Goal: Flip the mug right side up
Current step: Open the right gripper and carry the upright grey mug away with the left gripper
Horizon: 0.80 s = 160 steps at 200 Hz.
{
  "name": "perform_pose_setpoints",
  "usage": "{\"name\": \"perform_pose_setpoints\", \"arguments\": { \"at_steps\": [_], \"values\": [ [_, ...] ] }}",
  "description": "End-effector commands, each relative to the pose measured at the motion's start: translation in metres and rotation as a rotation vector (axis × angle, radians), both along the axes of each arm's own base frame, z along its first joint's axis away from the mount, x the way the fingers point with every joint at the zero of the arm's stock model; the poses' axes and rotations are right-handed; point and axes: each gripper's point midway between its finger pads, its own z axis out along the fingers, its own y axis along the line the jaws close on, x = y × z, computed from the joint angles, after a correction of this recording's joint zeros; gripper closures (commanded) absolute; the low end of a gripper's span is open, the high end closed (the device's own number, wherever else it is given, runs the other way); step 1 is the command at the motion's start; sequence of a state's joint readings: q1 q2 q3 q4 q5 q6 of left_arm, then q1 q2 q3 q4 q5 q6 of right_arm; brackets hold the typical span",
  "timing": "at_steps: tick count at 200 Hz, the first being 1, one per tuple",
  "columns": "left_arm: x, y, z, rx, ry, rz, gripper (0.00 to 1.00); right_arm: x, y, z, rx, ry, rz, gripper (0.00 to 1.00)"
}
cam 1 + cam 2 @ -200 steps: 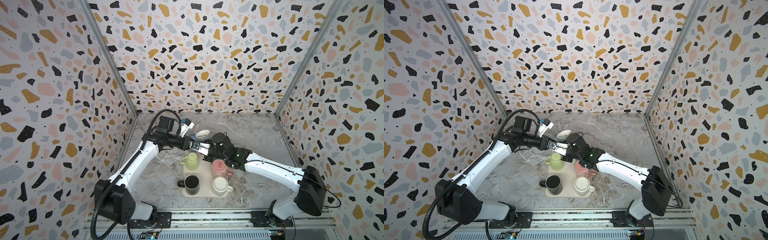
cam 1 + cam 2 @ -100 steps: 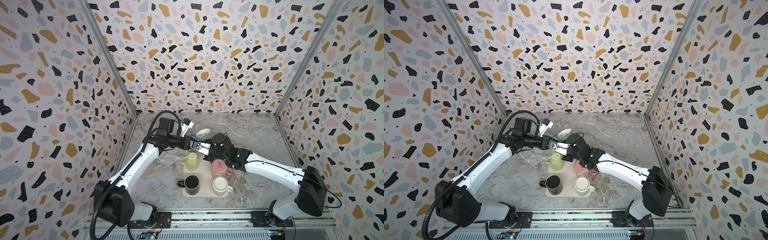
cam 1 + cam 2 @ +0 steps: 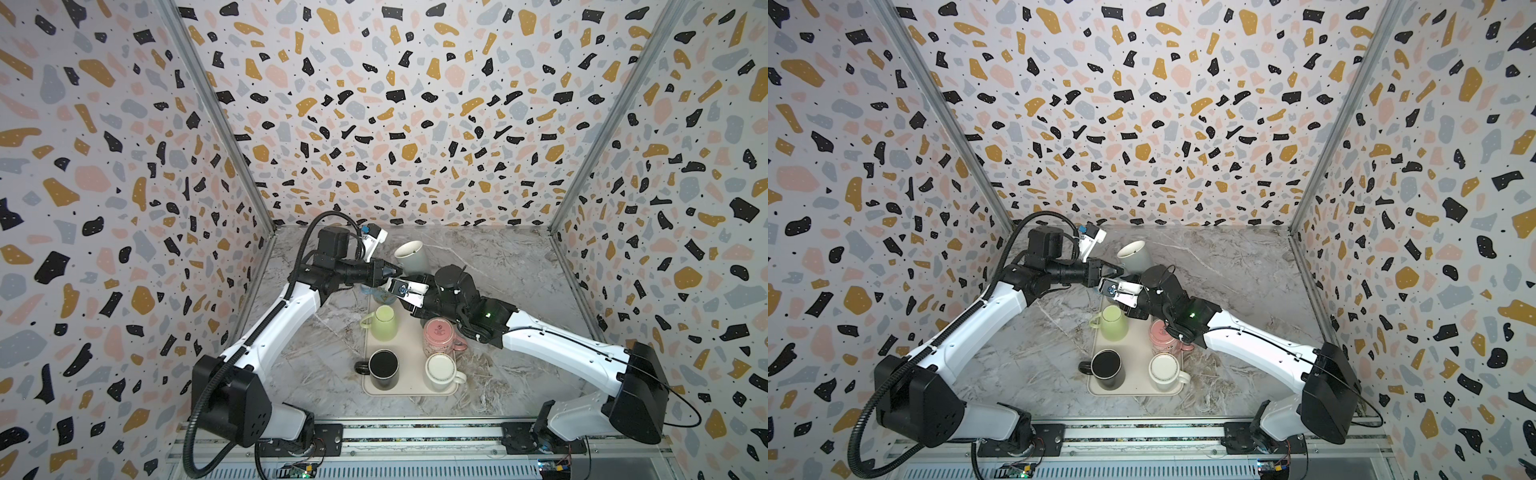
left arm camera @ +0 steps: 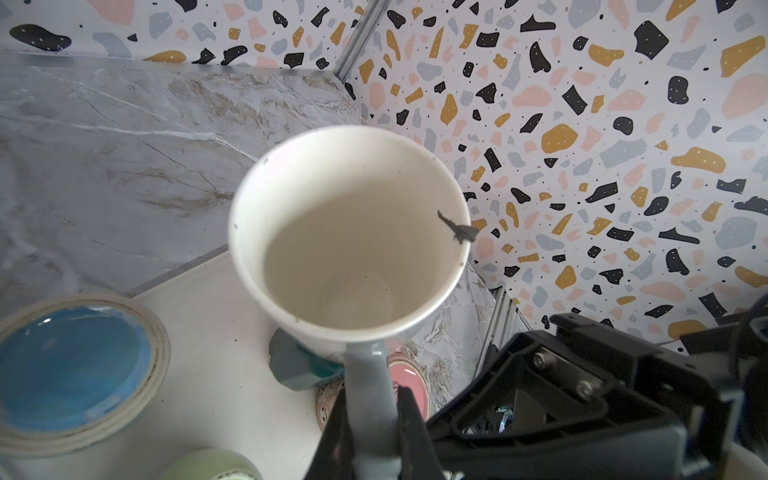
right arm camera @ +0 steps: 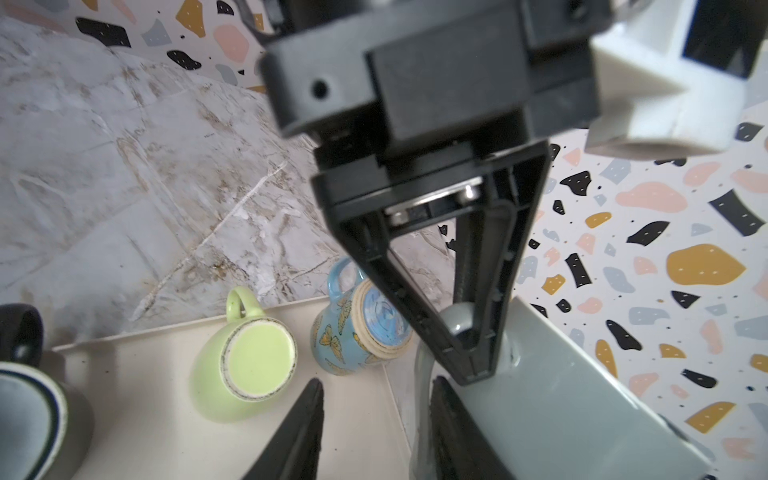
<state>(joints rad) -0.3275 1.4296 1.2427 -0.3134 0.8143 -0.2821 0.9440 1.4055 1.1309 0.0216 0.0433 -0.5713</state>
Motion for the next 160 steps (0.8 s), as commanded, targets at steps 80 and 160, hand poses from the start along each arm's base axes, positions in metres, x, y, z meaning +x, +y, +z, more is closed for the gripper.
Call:
{"name": "perform_pose_setpoints", "arguments": {
  "at_steps": [80, 160],
  "values": [
    [0.159, 0.105, 0.036, 0.129, -0.233, 0.482, 1.0, 0.011, -0.067, 0.031, 0.169, 0.038, -0.201, 0.28],
    [0.208, 0.182, -0.066, 0.438, -0.151, 0.777, 1.0, 0.023, -0.093, 0.02, 0.292, 0.15, -0.289, 0.26]
  ]
}}
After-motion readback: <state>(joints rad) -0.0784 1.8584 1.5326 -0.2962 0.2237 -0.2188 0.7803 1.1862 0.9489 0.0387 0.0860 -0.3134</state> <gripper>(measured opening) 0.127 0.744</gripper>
